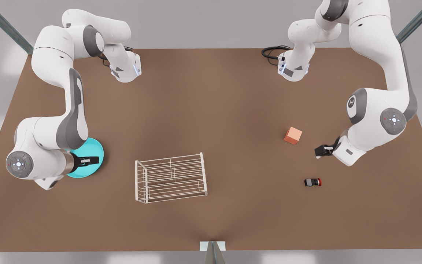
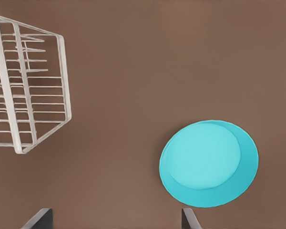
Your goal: Place the plate on the shelf with right arm and place the red button switch in the plate with left arm
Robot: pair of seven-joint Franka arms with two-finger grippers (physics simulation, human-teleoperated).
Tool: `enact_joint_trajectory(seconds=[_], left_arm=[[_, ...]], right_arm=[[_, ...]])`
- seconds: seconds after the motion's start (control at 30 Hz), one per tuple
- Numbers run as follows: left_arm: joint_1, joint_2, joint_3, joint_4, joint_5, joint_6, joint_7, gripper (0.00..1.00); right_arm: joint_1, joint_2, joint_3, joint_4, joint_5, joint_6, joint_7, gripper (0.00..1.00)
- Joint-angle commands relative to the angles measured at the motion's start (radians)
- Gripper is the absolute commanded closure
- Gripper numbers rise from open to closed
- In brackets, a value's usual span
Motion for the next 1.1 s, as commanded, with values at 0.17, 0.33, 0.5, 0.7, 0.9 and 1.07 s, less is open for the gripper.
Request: enact_joint_trajectory(seconds=[0.17,0.33,0.5,0.7,0.9,1.07], left_arm=[[-0.01,0.002,-0.002,0.002,0.003,0.111,-0.123,0.0],[-0.015,0.01,-0.001,0.019,0.003,0.111,-0.123,0.0],[-0.025,0.013,-0.001,0.02,0.008,0.111,-0.127,0.0],[-0.03,0.016,-0.002,0.02,0.007,0.111,-0.129,0.0],[-0.064,0.03,-0.002,0.008,0.039,0.154,-0.193,0.0],[-0.166,0.126,-0.004,-0.009,0.074,0.22,-0.232,0.0]], right_arm=[[-0.086,0.038,-0.005,-0.004,0.003,0.062,-0.17,0.0],[-0.258,0.034,-0.006,-0.226,0.095,0.177,-0.183,0.0],[-0.312,0.025,-0.006,-0.391,0.087,0.31,-0.292,0.0],[-0.356,-0.074,-0.006,-0.627,0.081,0.494,-0.387,0.0],[-0.427,-0.037,-0.008,-0.625,0.081,0.522,-0.417,0.0],[-0.487,0.011,-0.008,-0.616,0.08,0.576,-0.519,0.0]])
